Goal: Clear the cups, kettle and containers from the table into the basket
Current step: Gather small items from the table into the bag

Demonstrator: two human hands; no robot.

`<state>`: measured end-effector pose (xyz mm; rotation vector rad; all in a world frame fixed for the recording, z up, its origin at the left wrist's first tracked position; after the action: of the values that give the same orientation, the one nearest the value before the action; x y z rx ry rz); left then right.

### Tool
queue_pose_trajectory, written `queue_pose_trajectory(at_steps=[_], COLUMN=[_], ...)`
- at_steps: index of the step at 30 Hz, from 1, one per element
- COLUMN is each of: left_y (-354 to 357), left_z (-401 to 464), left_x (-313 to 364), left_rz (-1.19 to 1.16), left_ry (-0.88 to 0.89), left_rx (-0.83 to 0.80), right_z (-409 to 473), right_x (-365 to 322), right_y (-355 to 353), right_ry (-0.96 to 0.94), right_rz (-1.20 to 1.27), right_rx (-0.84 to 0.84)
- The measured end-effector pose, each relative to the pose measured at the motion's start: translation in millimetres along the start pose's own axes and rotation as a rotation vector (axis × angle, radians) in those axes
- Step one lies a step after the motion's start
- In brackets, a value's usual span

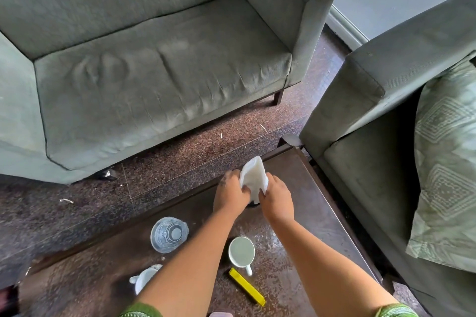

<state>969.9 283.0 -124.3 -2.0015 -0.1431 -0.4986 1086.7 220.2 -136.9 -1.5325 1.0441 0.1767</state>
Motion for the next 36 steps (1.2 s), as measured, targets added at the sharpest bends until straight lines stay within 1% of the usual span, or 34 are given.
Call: queue_pose_trajectory(at_steps=[3,6,8,10,13,15,17,19,21,23,25,27,31,34,36], left_y=[9,9,6,5,13,17,15,9,-1,-11,-16,-16,-2,5,6], left_z=[-2,0,3,6,4,0,-4,-8,-12,-13,-11,-9,-7,-1,2], left_x=[4,3,-1,-3,2,3,-3,-5,2,11,14,10,-2,-5,-2], left_rz=[0.116,0.176,0.180,0.173,0.212,0.212,0.148,0.102,0.068,0.040,0.059,0.101,0.225,0.252,0.246], left_ry=[0.076,0.082,0.057,0.052,0.100,0.116,0.055,0.024,0.066,0.123,0.132,0.110,0.086,0.107,0.131], left_rx=[-0.007,0.023,0.047,0.066,0.018,0.000,0.012,0.042,0.105,0.166,0.181,0.170,0.072,0.042,0.031], right_z=[-1,-1,1,2,5,5,2,-3,-7,-6,-4,-2,-1,3,6], right_x=[1,1,2,5,6,8,9,6,2,-4,-10,-14,-10,-7,-8], right_y=[8,10,7,7,9,8,3,-6,-16,-22,-24,-21,1,12,12], right_ry=[-0.036,-0.084,-0.068,-0.040,-0.029,0.007,0.039,0.002,-0.038,-0.063,-0.094,-0.149,-0.165,-0.149,-0.140], right_rz=[-0.019,-0.169,-0.227,-0.234,-0.248,-0.188,-0.044,0.102,0.186,0.166,0.072,-0.024,-0.230,-0.255,-0.233], right_rx=[-0.031,0.006,0.033,0.010,-0.037,-0.030,0.025,0.112,0.164,0.175,0.169,0.127,-0.071,-0.153,-0.147])
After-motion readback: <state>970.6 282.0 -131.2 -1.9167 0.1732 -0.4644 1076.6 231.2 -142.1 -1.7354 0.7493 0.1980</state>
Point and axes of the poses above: each hand's wrist, its own z-axis towards the middle knuckle, its own y-axis out of the palm, x = y × z, the point moved 8 cm from there along z, towards the middle knuckle, and after that the axes turned 7 degrees about z, right-handed, at the moved point
